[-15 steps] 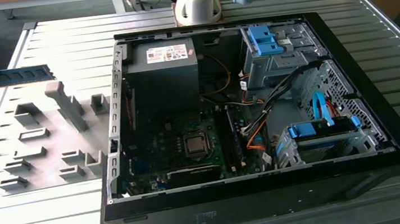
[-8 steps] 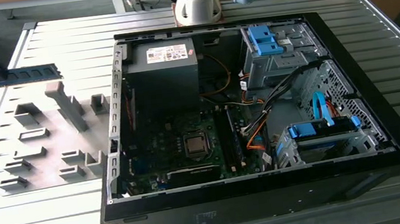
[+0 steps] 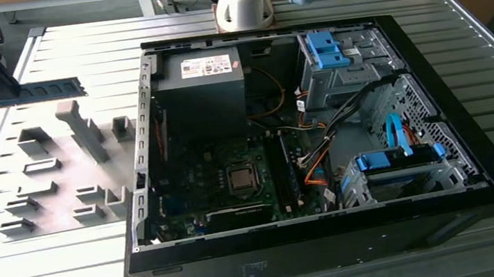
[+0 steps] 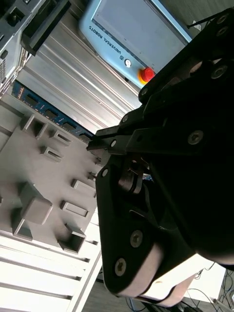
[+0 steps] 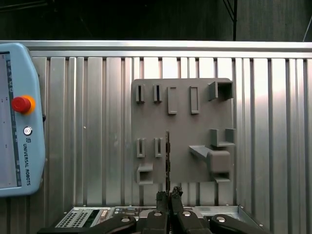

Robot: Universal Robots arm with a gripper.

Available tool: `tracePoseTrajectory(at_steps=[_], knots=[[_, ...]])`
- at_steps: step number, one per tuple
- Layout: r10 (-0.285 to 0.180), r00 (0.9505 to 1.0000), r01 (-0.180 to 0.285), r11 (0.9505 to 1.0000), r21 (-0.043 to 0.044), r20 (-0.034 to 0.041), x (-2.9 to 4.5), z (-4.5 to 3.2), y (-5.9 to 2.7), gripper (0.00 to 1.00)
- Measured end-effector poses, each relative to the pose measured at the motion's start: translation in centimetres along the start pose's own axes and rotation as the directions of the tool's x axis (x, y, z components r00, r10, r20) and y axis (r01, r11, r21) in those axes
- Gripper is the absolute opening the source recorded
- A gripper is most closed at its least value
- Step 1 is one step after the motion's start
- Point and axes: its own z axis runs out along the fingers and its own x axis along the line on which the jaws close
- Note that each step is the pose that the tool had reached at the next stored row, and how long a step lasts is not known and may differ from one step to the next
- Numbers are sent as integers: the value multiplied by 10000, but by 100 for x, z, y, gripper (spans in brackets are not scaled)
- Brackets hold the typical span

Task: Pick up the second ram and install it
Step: 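Pick up the second ram and move it above second insertion slot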

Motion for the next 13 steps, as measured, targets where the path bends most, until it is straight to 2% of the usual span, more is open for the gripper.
tracePoseTrajectory(at_steps=[13], knots=[[0, 10000, 0, 10000, 0, 1, -3, -2, -161, 14]])
